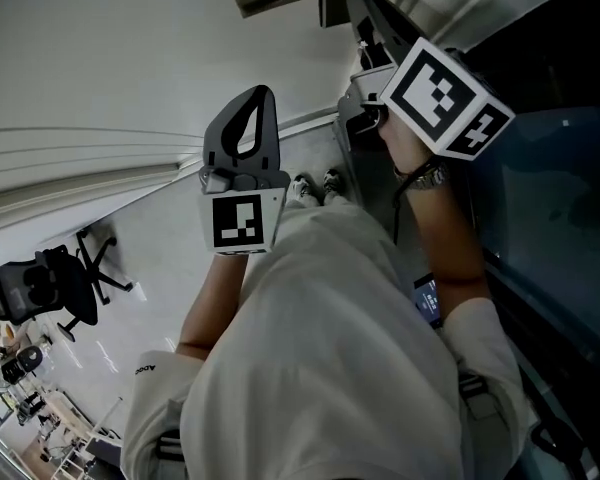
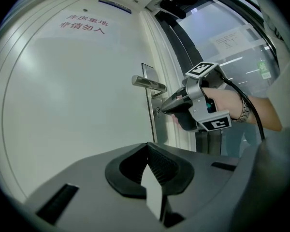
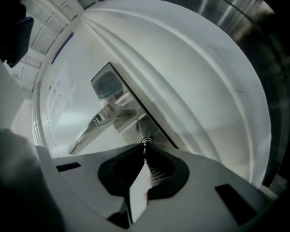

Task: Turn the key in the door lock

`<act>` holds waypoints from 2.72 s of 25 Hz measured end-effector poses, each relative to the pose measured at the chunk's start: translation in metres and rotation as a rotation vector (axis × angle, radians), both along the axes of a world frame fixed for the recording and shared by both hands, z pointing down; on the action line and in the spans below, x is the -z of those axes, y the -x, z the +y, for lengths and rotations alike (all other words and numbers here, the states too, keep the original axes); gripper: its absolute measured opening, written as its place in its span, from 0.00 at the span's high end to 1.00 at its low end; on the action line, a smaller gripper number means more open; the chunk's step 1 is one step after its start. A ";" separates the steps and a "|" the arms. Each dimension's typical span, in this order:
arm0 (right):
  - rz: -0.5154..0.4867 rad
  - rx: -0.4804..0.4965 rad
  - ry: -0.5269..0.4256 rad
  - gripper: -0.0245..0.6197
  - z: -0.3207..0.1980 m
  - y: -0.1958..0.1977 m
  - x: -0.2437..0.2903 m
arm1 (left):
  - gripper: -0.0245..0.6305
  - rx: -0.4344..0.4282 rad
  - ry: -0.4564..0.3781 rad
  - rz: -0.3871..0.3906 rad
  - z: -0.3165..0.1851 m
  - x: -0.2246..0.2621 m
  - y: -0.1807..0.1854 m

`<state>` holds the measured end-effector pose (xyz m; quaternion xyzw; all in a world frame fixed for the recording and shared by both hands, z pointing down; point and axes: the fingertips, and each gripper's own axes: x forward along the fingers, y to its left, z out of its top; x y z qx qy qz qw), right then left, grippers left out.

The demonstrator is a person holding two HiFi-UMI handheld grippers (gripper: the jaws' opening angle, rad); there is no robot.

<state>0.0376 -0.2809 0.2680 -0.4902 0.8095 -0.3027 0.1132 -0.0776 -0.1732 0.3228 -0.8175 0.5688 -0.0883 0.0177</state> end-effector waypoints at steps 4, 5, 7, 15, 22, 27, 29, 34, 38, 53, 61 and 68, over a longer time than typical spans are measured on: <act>-0.225 -0.004 0.085 0.94 -0.001 0.001 -0.005 | 0.95 -0.010 0.002 -0.019 0.000 -0.002 0.000; -0.276 0.004 0.105 0.94 -0.001 0.000 -0.006 | 0.95 -0.013 -0.001 -0.024 0.000 -0.002 0.000; -0.358 0.029 0.141 0.94 0.000 -0.001 -0.008 | 0.95 -0.018 -0.006 -0.025 0.001 -0.001 -0.002; -0.193 0.111 0.048 0.92 -0.003 0.005 -0.002 | 0.95 0.006 -0.012 -0.007 0.001 0.002 0.010; 0.467 0.138 -0.152 0.75 0.004 0.001 -0.009 | 0.95 -0.003 -0.025 0.018 -0.003 0.000 0.006; 0.923 0.129 -0.335 0.75 0.009 0.005 -0.016 | 0.95 -0.011 -0.036 0.042 -0.006 -0.005 0.005; 1.120 0.091 -0.414 0.75 0.011 0.005 -0.017 | 0.95 -0.013 -0.038 0.043 -0.006 -0.003 0.005; 1.481 0.035 -0.539 0.75 0.008 0.009 -0.019 | 0.95 -0.009 -0.052 0.074 -0.008 0.002 0.007; 1.662 0.020 -0.626 0.75 0.005 0.017 -0.017 | 0.95 0.002 -0.059 0.095 -0.009 0.004 0.014; 1.528 -0.035 -0.591 0.80 0.007 0.017 -0.009 | 0.95 0.049 -0.017 0.129 -0.005 -0.007 0.038; 1.230 -0.060 -0.466 0.80 0.007 0.014 -0.004 | 0.95 0.056 -0.020 0.140 -0.006 -0.009 0.043; 1.064 -0.055 -0.400 0.80 0.006 0.013 -0.001 | 0.95 0.040 -0.018 0.144 -0.008 -0.009 0.036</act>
